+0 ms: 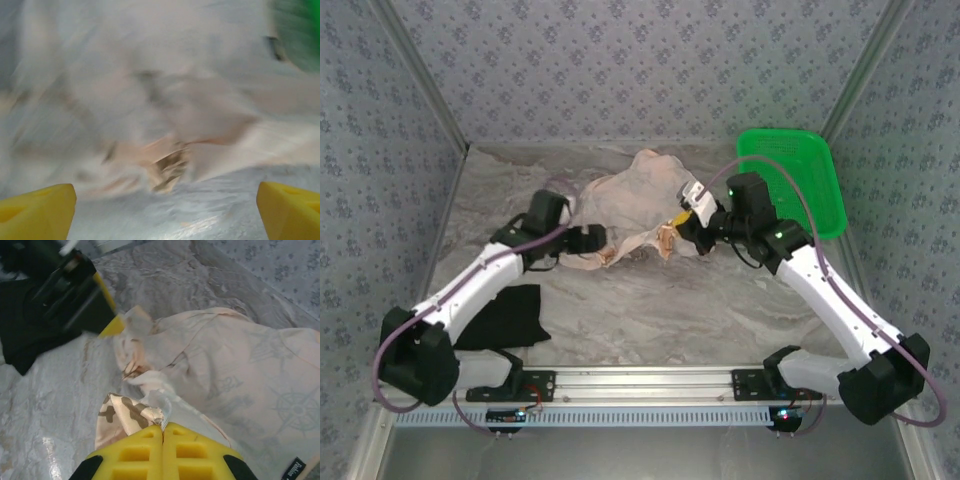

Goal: Fold the inside-out t-shirt

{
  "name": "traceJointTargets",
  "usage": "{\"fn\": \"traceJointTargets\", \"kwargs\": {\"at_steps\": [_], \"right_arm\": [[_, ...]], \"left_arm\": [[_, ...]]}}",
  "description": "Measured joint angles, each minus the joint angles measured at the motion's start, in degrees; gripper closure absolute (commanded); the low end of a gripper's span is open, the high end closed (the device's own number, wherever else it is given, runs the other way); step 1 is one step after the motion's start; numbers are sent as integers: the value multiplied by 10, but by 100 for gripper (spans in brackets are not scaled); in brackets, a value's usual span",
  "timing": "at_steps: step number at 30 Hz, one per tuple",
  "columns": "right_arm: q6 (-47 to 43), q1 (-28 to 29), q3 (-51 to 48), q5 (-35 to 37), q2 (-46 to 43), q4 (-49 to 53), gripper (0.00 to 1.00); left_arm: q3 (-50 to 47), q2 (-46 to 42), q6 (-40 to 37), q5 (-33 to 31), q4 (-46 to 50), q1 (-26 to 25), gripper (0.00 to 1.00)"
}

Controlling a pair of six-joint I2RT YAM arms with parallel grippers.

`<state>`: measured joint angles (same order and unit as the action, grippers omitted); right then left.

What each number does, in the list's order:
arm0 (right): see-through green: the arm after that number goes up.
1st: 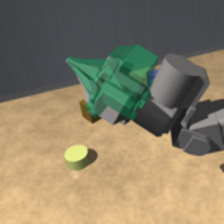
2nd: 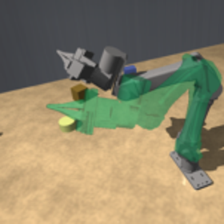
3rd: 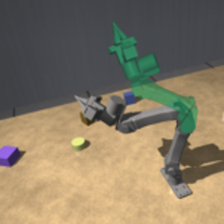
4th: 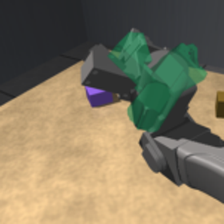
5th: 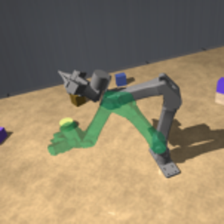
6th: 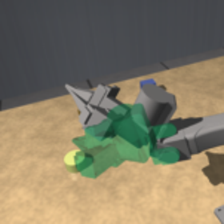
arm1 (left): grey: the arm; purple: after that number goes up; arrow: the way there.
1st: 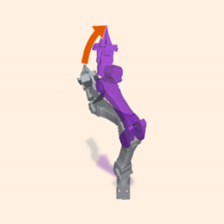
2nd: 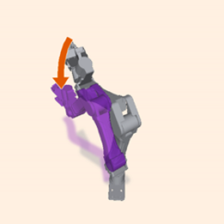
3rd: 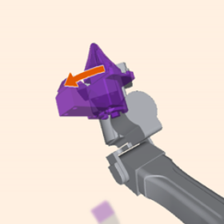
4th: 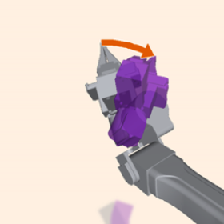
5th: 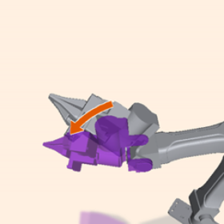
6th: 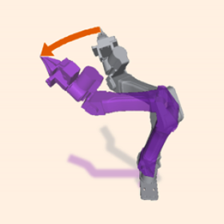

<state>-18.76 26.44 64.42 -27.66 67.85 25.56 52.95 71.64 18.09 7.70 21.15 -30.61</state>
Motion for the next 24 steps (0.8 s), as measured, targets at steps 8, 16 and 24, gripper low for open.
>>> {"fn": "traceJointTargets", "kwargs": {"at_steps": [8,16,24], "right_arm": [[41,-63,13,-23,12,34,100],[74,-87,2,-28,-17,45,100],[96,-135,2,18,-49,49,100]], "left_arm": [[-140,-10,-387,47,-215,-88,7],[-140,153,-532,-1,-348,-118,49],[-59,165,-583,7,-305,-119,100]]}}
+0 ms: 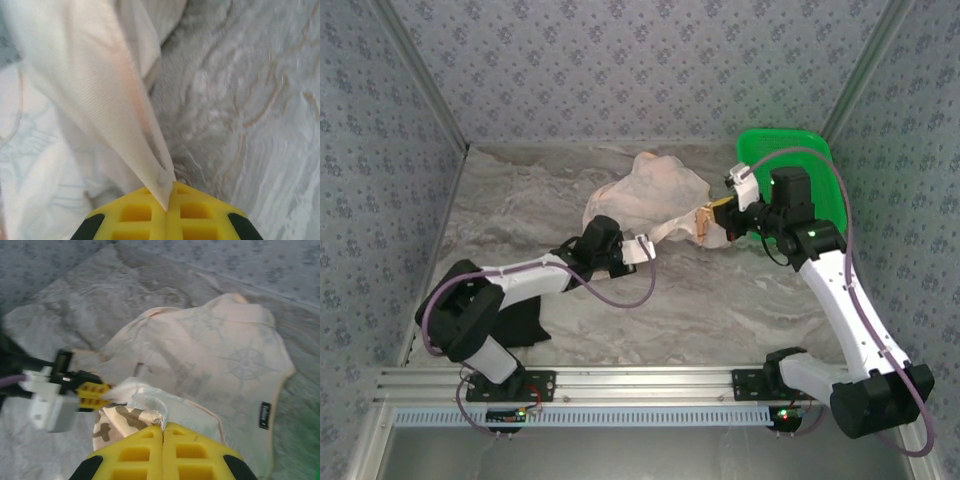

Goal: Fold the inside-out t-shirt

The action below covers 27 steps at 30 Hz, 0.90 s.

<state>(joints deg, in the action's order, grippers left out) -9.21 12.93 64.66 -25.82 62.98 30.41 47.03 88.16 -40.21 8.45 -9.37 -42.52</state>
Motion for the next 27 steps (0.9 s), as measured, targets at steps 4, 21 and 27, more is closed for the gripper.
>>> {"fn": "traceJointTargets", "kwargs": {"at_steps": [4,21,27], "right_arm": [[-10,-2,3,37,-2,3,100],[-79,7,16,155,-13,16,100],[-83,10,15,184,-12,18,100]], "left_arm": [[44,-88,18,57,120,0,100],[-30,-22,401,200,107,183,49],[7,32,491,204,146,118,44]]}}
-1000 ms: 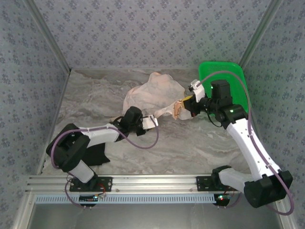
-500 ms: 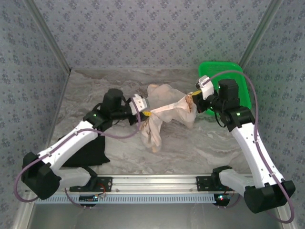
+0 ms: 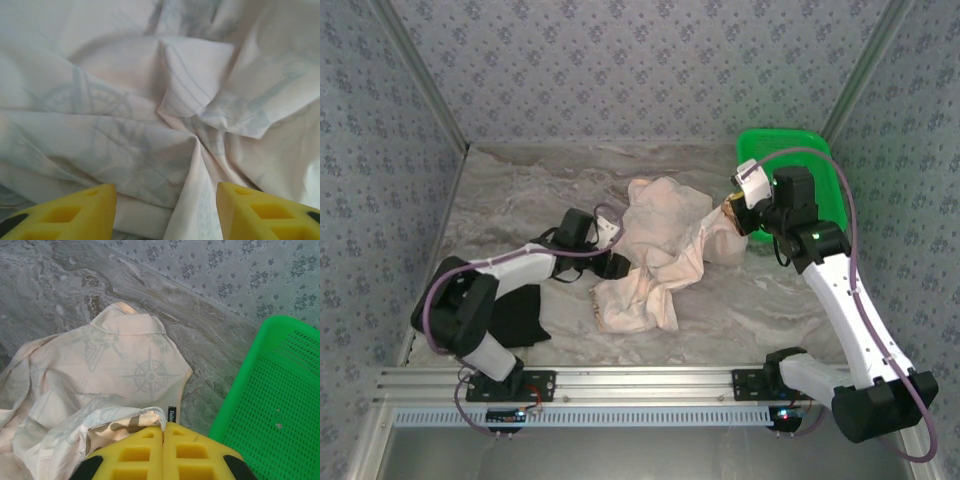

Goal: Fold the inside-out t-shirt

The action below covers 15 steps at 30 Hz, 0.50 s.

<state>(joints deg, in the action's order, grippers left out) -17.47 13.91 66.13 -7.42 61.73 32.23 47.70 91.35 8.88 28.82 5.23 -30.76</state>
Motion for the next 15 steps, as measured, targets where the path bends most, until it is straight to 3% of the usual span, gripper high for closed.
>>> {"fn": "traceJointTargets", "kwargs": {"at_steps": [2,6,11,15], "right_arm": [[0,0,-2,6,0,0,100],[-2,2,-9,16,1,0,100],[-2,3,-9,31,2,0,100],[-2,4,-9,39,2,0,100]], "left_arm": [[39,39,21,-34,45,-5,53],[103,112,46,-141,111,-16,98],[129,122,61,-208,130,-4,100],[151,127,55,-250,148,61,100]]}}
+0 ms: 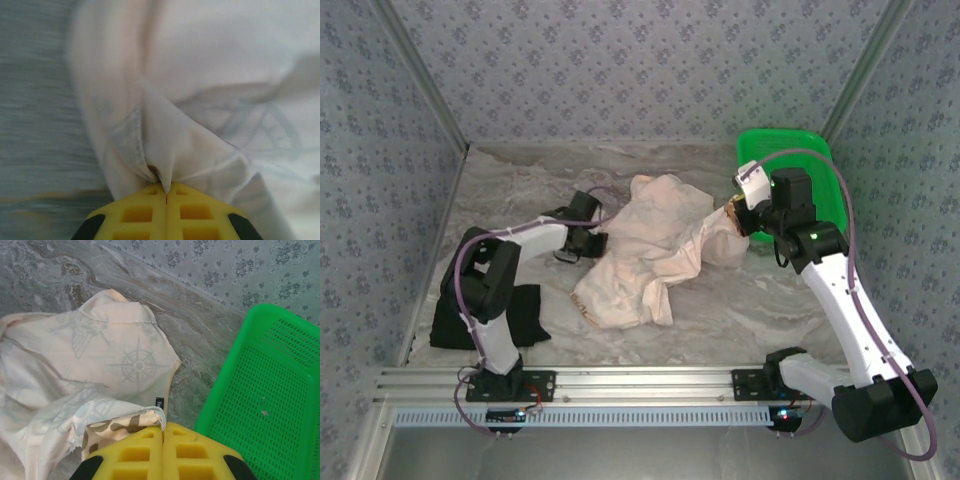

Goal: Fold the inside-out t-shirt

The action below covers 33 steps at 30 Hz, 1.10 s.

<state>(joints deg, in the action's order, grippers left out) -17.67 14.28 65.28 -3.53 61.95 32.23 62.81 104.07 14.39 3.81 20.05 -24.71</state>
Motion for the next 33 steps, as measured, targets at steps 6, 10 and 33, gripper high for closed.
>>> {"fn": "traceJointTargets", "kwargs": {"at_steps": [6,10,33], "right_arm": [[0,20,0,4,21,-1,100],[0,46,0,11,46,-1,100],[31,23,0,27,71,0,100]], "left_arm": [[88,38,-37,-23,-11,109,57],[124,32,-66,-41,-35,122,51],[-213,-167,-160,-103,-152,-300,48]]}}
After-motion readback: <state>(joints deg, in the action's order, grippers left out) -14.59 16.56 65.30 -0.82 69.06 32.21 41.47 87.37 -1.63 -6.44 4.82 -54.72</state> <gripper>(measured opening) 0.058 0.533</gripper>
